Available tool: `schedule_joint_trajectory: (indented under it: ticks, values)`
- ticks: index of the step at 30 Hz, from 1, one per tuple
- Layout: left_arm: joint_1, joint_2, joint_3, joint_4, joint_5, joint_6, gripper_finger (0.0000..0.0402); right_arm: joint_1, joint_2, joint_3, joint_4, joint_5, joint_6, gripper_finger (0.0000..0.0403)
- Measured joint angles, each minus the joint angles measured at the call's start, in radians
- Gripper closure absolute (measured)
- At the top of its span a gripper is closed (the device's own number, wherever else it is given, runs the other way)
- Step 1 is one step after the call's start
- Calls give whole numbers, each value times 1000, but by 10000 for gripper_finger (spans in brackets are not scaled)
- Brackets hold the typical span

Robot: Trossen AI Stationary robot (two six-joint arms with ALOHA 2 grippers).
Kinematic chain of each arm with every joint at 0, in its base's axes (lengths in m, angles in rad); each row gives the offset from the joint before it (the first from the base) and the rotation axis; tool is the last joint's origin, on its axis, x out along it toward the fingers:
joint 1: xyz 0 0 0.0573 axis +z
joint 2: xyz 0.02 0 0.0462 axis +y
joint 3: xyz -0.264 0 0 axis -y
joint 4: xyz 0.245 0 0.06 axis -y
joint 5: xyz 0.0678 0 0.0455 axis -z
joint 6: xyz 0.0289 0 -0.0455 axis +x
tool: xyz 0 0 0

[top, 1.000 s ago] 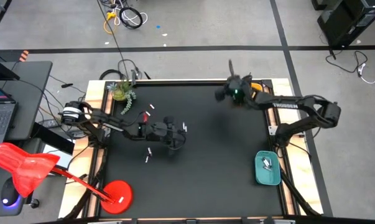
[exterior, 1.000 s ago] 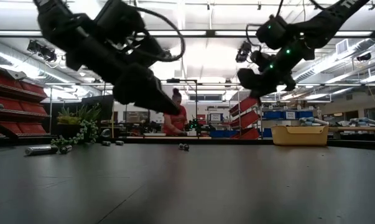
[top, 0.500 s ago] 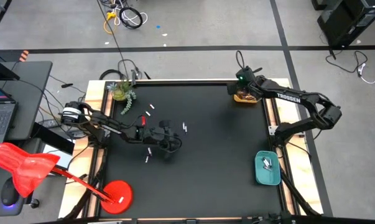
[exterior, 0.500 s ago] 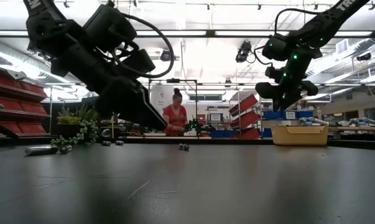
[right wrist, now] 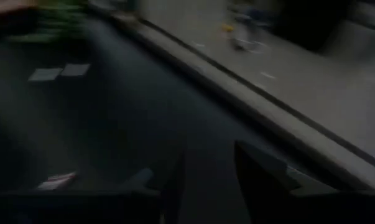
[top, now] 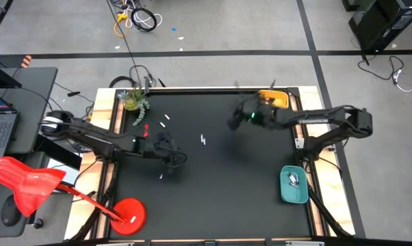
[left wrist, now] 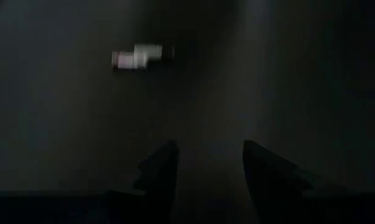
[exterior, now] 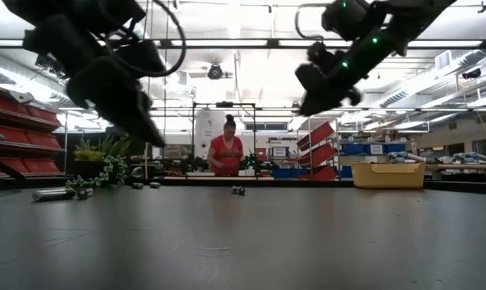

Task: Sort batteries
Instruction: Put the silver battery into the green bin

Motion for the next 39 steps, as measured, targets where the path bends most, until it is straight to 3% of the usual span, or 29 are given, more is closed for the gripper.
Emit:
schedule_joint_trajectory:
  ticks: [7,14,20,26,39]
  values:
    - [-24,-24,29,-289,102,-161,220,257,211,-41,398,-8,32,267]
    - [-108,-24,145,-586,127,-277,220,379,428,-41,787,3,-7,270]
    - [-151,-16,133,-591,188,-529,220,381,483,-41,810,76,-49,270]
    - [-183,13,131,-587,189,-710,220,376,419,-42,794,81,-121,270]
    - [-251,227,135,-526,135,-841,219,381,300,-42,798,80,-249,270]
